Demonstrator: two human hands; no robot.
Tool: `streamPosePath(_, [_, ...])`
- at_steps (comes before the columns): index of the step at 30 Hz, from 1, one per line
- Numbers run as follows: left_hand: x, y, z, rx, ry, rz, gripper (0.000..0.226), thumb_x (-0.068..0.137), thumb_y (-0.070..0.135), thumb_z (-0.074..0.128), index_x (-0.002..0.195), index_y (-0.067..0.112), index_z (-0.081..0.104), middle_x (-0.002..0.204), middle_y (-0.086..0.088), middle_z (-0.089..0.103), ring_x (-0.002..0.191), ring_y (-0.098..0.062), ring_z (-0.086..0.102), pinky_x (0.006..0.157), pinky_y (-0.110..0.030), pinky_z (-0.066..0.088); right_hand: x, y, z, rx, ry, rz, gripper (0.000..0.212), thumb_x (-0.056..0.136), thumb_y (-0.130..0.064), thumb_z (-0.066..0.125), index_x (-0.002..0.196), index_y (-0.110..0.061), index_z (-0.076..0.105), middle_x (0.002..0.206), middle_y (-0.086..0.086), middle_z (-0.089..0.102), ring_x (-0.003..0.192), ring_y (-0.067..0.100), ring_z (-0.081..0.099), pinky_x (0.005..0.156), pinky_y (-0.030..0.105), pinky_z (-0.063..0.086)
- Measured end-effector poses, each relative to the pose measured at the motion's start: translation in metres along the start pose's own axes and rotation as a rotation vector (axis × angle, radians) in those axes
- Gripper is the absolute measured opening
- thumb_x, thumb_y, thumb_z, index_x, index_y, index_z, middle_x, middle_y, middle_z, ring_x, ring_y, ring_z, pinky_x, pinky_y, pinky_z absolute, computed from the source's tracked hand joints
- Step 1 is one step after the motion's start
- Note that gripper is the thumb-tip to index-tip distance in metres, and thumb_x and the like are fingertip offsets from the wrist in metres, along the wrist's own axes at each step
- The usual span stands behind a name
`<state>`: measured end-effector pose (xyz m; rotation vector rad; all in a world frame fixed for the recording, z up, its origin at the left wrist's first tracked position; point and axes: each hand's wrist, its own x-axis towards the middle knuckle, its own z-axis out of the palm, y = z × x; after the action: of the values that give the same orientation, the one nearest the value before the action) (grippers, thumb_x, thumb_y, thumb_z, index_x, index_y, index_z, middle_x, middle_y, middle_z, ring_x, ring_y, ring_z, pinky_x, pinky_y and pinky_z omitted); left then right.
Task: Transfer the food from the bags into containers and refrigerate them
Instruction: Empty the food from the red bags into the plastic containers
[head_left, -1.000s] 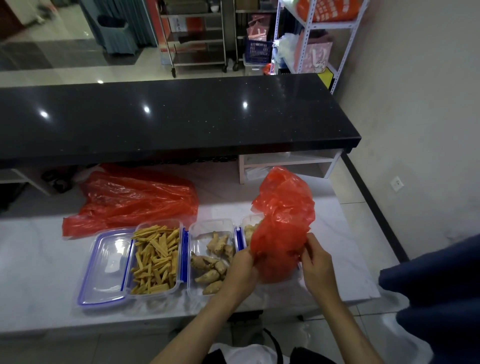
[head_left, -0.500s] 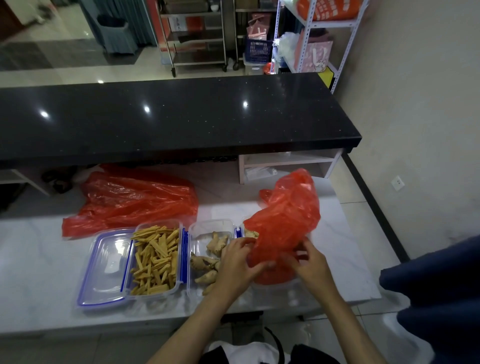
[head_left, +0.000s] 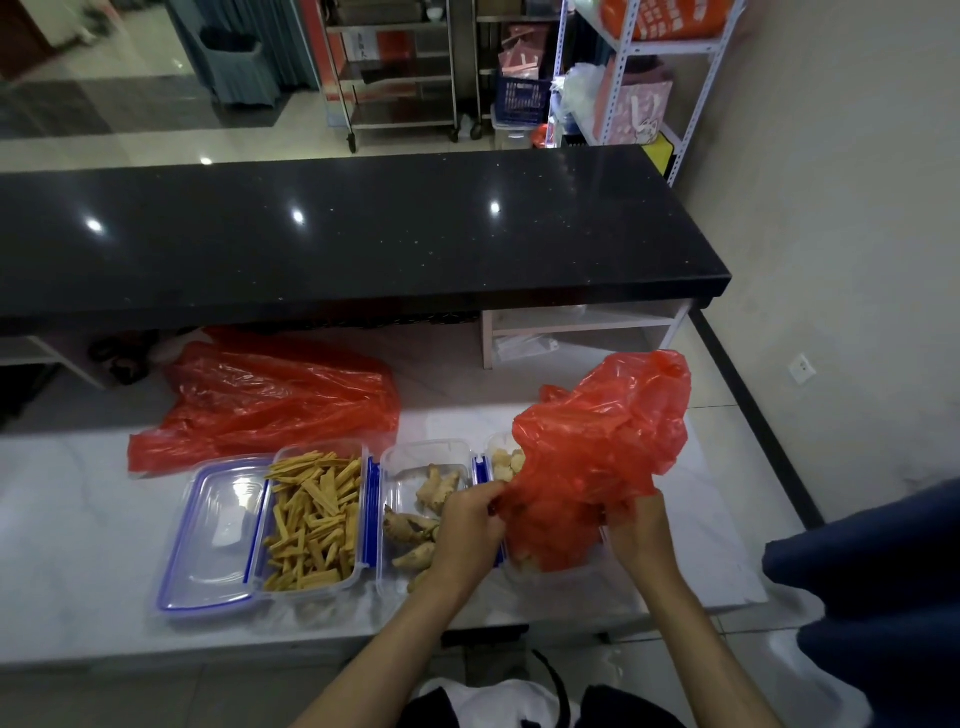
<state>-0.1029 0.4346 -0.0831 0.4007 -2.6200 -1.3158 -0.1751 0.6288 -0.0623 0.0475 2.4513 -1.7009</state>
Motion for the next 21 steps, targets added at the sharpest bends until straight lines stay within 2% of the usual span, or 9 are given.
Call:
streamPosePath(2, [0.0, 0.007, -0.003, -0.038, -0.004, -0.016, 0.026, 0.093, -0.003, 0.07, 0.105, 0.015, 0.082, 0.087, 0.011, 0.074, 0.082, 0.012, 0.064, 0.073, -0.005, 0.049, 0.0, -0.008, 0.002, 0.011, 0.017, -0.028, 0.04, 0.104, -0.01, 0.051, 0.066, -0.023, 0.051, 0.057, -0.01, 0.055, 0.048, -0.002, 0.054, 0.047, 0.011, 0.041])
streamPosePath(4, [0.0, 0.011, -0.004, -0.045, -0.001, -0.021, 0.023, 0.095, -0.001, 0.068, 0.107, 0.014, 0.08, 0.088, 0.011, 0.073, 0.087, 0.019, 0.059, 0.076, 0.0, 0.044, 0.001, -0.011, 0.0, -0.009, 0.015, -0.032, 0.037, 0.103, -0.013, 0.053, 0.068, -0.023, 0.053, 0.058, -0.012, 0.057, 0.052, -0.001, 0.053, 0.049, 0.018, 0.046])
streamPosePath(6, [0.001, 0.01, -0.002, -0.043, -0.012, -0.043, 0.028, 0.095, -0.003, 0.065, 0.109, 0.017, 0.08, 0.091, 0.01, 0.075, 0.087, 0.013, 0.062, 0.076, -0.006, 0.05, 0.002, -0.008, -0.001, -0.024, -0.038, 0.01, 0.021, 0.1, -0.009, 0.061, 0.08, -0.017, 0.061, 0.074, -0.005, 0.066, 0.067, 0.01, 0.062, 0.064, 0.032, 0.057])
streamPosePath(8, [0.002, 0.009, -0.001, -0.037, -0.03, -0.076, 0.033, 0.095, -0.005, 0.062, 0.109, 0.018, 0.08, 0.091, 0.008, 0.075, 0.086, 0.005, 0.065, 0.075, -0.016, 0.057, -0.001, -0.014, -0.005, 0.016, -0.047, -0.011, 0.018, 0.096, -0.011, 0.068, 0.08, -0.014, 0.063, 0.072, -0.005, 0.069, 0.07, 0.012, 0.067, 0.063, 0.025, 0.056])
streamPosePath(10, [0.003, 0.007, -0.001, -0.031, -0.029, -0.091, 0.034, 0.093, -0.007, 0.061, 0.108, 0.018, 0.079, 0.087, 0.009, 0.074, 0.083, 0.001, 0.065, 0.073, -0.021, 0.059, -0.005, -0.015, -0.008, 0.072, -0.026, -0.086, 0.013, 0.091, -0.028, 0.073, 0.086, -0.016, 0.069, 0.074, -0.007, 0.073, 0.072, 0.005, 0.07, 0.063, 0.016, 0.054])
streamPosePath(13, [0.004, 0.007, 0.0, -0.056, 0.001, -0.096, 0.032, 0.09, -0.005, 0.063, 0.108, 0.018, 0.076, 0.084, 0.014, 0.07, 0.083, 0.0, 0.064, 0.074, -0.03, 0.059, -0.008, -0.016, -0.01, 0.129, 0.082, -0.118, 0.037, 0.082, -0.042, 0.077, 0.109, -0.022, 0.062, 0.1, -0.008, 0.072, 0.091, 0.005, 0.07, 0.08, 0.027, 0.059])
streamPosePath(15, [0.003, 0.011, -0.001, -0.165, 0.041, -0.134, 0.043, 0.091, 0.001, 0.068, 0.126, 0.025, 0.062, 0.098, 0.016, 0.067, 0.089, 0.004, 0.065, 0.081, -0.029, 0.062, -0.007, -0.018, -0.01, 0.167, 0.185, -0.168, 0.055, 0.077, -0.038, 0.083, 0.116, -0.02, 0.049, 0.114, -0.005, 0.063, 0.103, 0.007, 0.067, 0.087, 0.03, 0.059])
streamPosePath(18, [0.003, 0.012, -0.003, -0.274, 0.119, -0.143, 0.094, 0.088, 0.007, 0.077, 0.155, 0.042, 0.023, 0.132, 0.014, 0.054, 0.109, 0.004, 0.063, 0.085, -0.022, 0.061, -0.005, -0.024, -0.007, 0.186, 0.139, -0.196, 0.079, 0.076, -0.039, 0.085, 0.139, -0.029, 0.038, 0.142, -0.007, 0.049, 0.124, 0.006, 0.058, 0.094, 0.027, 0.055])
streamPosePath(21, [0.006, 0.009, -0.007, -0.059, 0.173, 0.034, 0.115, 0.085, 0.014, 0.081, 0.161, 0.047, 0.001, 0.169, 0.011, 0.012, 0.152, -0.016, 0.033, 0.111, -0.046, 0.049, -0.005, -0.027, 0.003, 0.101, 0.002, -0.206, 0.085, 0.082, -0.061, 0.075, 0.152, -0.046, 0.027, 0.158, -0.012, 0.035, 0.137, 0.011, 0.048, 0.101, 0.038, 0.05])
